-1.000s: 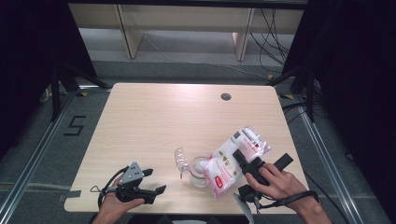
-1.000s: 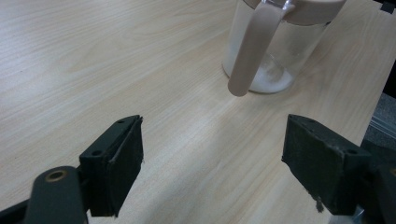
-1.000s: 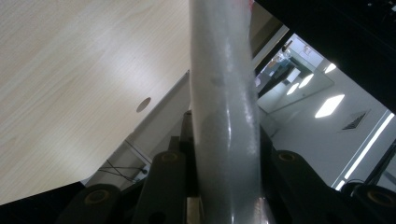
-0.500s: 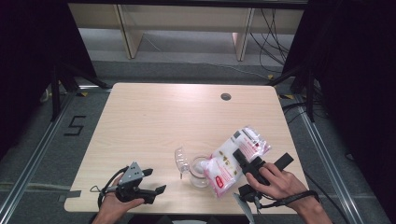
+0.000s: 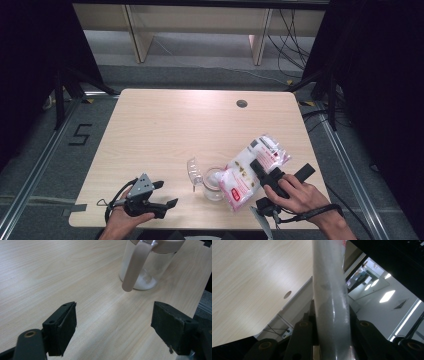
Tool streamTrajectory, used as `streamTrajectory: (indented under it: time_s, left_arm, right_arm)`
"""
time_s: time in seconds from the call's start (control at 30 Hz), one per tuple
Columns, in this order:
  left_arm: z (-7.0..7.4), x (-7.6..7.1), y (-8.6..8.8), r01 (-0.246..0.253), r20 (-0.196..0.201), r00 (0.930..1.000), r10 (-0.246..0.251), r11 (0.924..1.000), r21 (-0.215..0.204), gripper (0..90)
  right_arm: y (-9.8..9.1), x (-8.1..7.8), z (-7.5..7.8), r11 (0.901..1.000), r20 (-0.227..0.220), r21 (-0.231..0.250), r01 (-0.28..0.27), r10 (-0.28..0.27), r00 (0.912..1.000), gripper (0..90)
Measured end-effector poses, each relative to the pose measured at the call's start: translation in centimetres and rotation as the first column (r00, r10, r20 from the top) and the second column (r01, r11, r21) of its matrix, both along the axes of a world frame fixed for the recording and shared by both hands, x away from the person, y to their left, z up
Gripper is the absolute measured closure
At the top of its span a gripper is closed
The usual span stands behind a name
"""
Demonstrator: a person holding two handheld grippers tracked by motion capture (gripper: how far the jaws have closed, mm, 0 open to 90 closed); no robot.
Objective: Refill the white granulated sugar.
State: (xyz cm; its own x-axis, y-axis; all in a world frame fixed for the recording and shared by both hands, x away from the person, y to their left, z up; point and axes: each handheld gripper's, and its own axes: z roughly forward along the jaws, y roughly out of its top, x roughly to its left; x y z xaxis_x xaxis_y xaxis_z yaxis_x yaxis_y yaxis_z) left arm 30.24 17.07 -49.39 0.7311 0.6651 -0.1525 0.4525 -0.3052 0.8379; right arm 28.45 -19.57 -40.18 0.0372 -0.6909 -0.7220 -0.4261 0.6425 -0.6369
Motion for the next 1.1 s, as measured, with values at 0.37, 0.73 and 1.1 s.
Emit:
streamTrajectory:
  time_s: [0.37, 0.73, 1.1]
  left_arm:
    - [0.04, 0.01, -0.03, 0.001, -0.003, 1.0, -0.001, 1.0, -0.003, 19.9]
    - [0.19, -0.03, 0.09, 0.006, 0.011, 0.9999, -0.006, 0.9999, 0.014, 19.9]
    - [0.06, 0.0, -0.02, 0.002, -0.004, 1.0, -0.002, 1.0, -0.003, 19.8]
  right_arm:
    - [-0.12, -0.01, 0.1, 1.0, 0.009, -0.003, 0.009, -0.009, 0.9999, 76.4]
    - [-0.21, 0.08, 0.29, 0.9998, 0.008, -0.017, 0.008, -0.008, 0.9999, 76.8]
    - [-0.17, 0.22, 0.14, 0.9996, 0.003, -0.027, -0.004, 0.005, 1.0, 77.0]
